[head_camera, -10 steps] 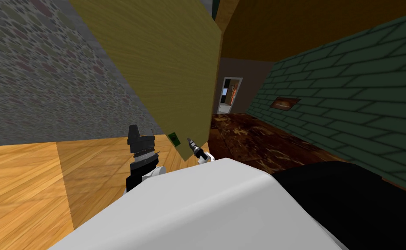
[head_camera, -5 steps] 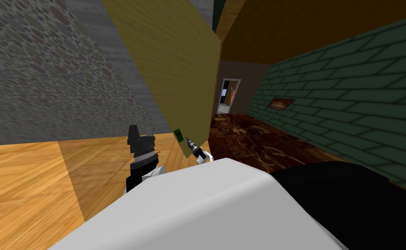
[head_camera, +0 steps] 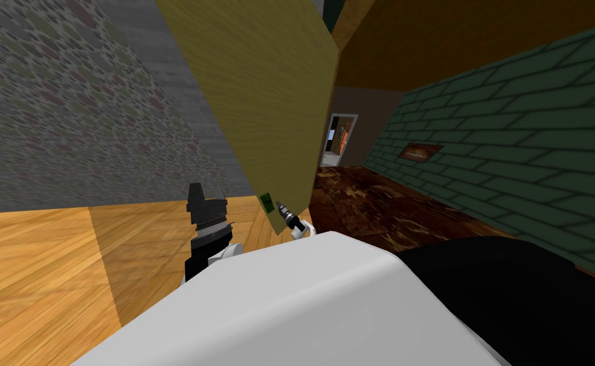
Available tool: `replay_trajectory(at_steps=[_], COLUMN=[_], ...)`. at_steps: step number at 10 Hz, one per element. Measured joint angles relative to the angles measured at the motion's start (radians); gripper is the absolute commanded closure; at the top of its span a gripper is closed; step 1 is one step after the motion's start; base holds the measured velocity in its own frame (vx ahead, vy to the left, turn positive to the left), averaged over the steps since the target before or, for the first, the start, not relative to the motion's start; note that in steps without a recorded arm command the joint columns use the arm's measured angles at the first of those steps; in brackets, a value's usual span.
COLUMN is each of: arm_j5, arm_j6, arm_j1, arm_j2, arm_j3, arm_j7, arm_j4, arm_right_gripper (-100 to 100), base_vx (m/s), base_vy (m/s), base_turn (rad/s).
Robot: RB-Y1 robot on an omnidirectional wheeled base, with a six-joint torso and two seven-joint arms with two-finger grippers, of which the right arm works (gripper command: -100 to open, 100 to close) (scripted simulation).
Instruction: Push the door open
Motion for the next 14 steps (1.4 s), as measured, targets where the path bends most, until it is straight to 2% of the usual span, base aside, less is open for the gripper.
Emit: replay_trajectory(at_steps=[2,4,5,10,11,13,14], arm_j5=[-0.001,-0.001,-0.001,-0.001,-0.001,-0.003,-0.004], arm_j6=[-0.002,-0.007,-0.007,-0.007,-0.006,0.001,0.0], arm_j1=[-0.005,-0.016,-0.017,-0.016,-0.016,0.001,0.0], arm_j2=[0.006,0.042,0.045,0.042,0.042,0.014,0.01], arm_j3=[-0.006,-0.014,-0.014,-0.012,-0.012,-0.023,-0.033], arm_j7=[0.0,0.0,0.0,0.001,0.001,0.004,0.007], arm_j4=[0.004,0.02,0.02,0.021,0.021,-0.001,0.003], arm_right_gripper=[-100,-100,100,100,100,100,100], base_vx=[0.164,0.103,-0.006,-0.013,0.042,0.059,0.082], base_vy=[0.187,0.105,-0.003,-0.013,0.103,0.155,0.147], base_turn=[0.022,0.007,-0.002,0.002,-0.049,-0.08,-0.054])
